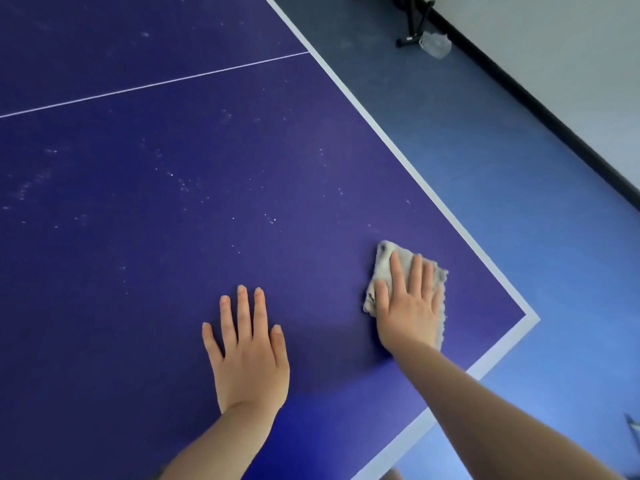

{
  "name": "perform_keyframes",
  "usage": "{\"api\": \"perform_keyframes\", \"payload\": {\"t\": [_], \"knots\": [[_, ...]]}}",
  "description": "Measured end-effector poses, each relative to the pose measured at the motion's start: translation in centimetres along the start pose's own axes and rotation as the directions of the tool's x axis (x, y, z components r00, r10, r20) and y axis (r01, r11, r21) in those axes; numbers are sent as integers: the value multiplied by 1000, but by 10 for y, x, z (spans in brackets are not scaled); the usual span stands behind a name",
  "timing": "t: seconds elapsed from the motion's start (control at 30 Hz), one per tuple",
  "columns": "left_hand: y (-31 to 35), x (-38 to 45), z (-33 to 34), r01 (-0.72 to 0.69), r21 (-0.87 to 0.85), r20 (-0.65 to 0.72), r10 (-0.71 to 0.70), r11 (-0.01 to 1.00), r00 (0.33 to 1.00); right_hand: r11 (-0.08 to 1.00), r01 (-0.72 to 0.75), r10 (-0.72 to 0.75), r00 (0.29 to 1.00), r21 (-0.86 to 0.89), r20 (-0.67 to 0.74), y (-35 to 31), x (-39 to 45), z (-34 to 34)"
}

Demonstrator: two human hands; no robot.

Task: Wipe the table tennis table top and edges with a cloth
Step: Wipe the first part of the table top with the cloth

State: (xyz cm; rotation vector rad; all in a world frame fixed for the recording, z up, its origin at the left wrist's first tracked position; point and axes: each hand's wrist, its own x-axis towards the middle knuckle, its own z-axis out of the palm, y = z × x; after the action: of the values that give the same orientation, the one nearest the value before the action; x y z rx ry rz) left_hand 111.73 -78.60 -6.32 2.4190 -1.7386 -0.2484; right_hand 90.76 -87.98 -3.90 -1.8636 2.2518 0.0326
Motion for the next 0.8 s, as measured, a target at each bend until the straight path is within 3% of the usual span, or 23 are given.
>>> {"api": "perform_keyframes", "payload": {"t": [0.1, 0.2, 0.27, 0.33, 0.4, 0.47, 0.5, 0.53, 0.6, 0.7, 0.77, 0.8], "knots": [[1, 0, 0, -4, -7, 4, 4, 1000, 1000, 973, 226, -228, 973, -44, -38, -20, -55, 19], [-1, 0, 1, 8, 1, 5, -8, 1000, 1000, 855, 516, -514, 856, -47, 54, -50, -49, 21], [-2, 0, 3, 4, 8, -2, -4, 1000, 1000, 798, 599, -594, 800, -66, 79, -51, -12, 11], [-3, 0, 4, 1, 13, -9, -1, 1000, 1000, 875, 476, -466, 878, -93, 109, -29, 31, -1], [1, 2, 3, 23, -4, -27, -23, 1000, 999, 985, 162, -160, 986, -56, 44, 14, 53, -13], [15, 3, 2, 82, -74, -2, -82, 994, 997, 995, -88, 88, 996, 42, 3, 55, 47, -16], [27, 4, 2, 96, -108, 10, -96, 990, 995, 993, -108, 109, 994, 39, -32, 65, 35, -11], [43, 6, 4, 90, -129, 15, -88, 988, 996, 998, -57, 58, 994, 16, -88, 69, 18, -3], [78, 10, 8, 76, -136, 37, -71, 988, 997, 984, 179, -180, 978, -20, -109, 59, -13, 8], [123, 21, 17, 126, -121, 26, -124, 985, 992, 838, 540, -540, 841, -73, 24, 51, -7, 6], [140, 28, 21, 193, -123, 23, -192, 973, 981, 759, 639, -640, 767, -120, 38, 60, 36, -7], [145, 30, 23, 228, -112, 28, -226, 967, 974, 775, 620, -621, 783, -121, 36, 70, 61, -14]]}}
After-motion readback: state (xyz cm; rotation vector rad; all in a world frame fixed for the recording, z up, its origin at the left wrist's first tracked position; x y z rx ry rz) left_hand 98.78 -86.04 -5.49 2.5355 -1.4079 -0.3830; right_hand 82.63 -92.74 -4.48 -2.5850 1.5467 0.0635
